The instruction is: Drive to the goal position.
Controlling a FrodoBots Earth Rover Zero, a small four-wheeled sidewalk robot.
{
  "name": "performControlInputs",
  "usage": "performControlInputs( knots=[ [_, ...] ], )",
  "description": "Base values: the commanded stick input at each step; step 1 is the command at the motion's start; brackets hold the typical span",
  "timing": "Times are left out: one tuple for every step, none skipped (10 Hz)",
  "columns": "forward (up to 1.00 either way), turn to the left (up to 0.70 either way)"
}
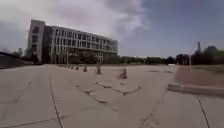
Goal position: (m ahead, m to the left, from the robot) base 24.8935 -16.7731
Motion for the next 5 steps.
performControlInputs(
  knots=[
    [1.0, -0.27],
    [1.0, -0.27],
    [1.0, -0.27],
    [1.0, -0.27],
    [1.0, -0.27]
  ],
)
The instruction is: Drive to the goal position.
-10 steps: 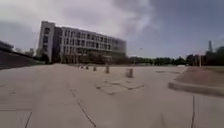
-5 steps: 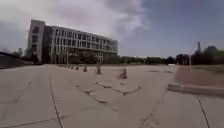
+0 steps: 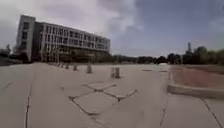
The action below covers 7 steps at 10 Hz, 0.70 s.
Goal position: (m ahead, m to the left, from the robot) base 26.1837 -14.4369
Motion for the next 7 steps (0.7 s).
performControlInputs(
  knots=[
    [1.0, 0.0],
    [1.0, 0.0],
    [1.0, 0.0],
    [1.0, 0.0],
    [1.0, 0.0],
    [1.0, 0.0],
    [1.0, 0.0]
  ],
)
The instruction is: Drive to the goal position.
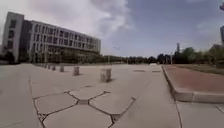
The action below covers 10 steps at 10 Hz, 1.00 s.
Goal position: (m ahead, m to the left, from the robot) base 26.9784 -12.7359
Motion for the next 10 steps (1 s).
performControlInputs(
  knots=[
    [1.0, 0.0],
    [1.0, -0.27],
    [1.0, -0.27],
    [1.0, -0.27],
    [1.0, -0.27],
    [1.0, -0.27],
    [1.0, -0.27],
    [1.0, -0.27],
    [1.0, -0.27],
    [1.0, -0.27]
  ],
)
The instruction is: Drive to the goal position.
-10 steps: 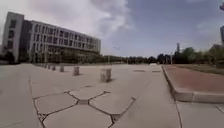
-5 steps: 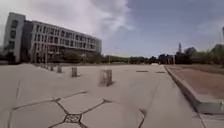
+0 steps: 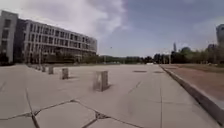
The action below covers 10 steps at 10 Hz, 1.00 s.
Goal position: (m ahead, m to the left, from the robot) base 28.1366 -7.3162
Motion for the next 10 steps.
performControlInputs(
  knots=[
    [1.0, -0.27],
    [1.0, -0.27],
    [1.0, -0.27],
    [1.0, -0.27],
    [1.0, -0.27],
    [1.0, -0.27],
    [1.0, -0.27],
    [1.0, -0.27],
    [1.0, -0.27],
    [1.0, -0.27]
  ],
)
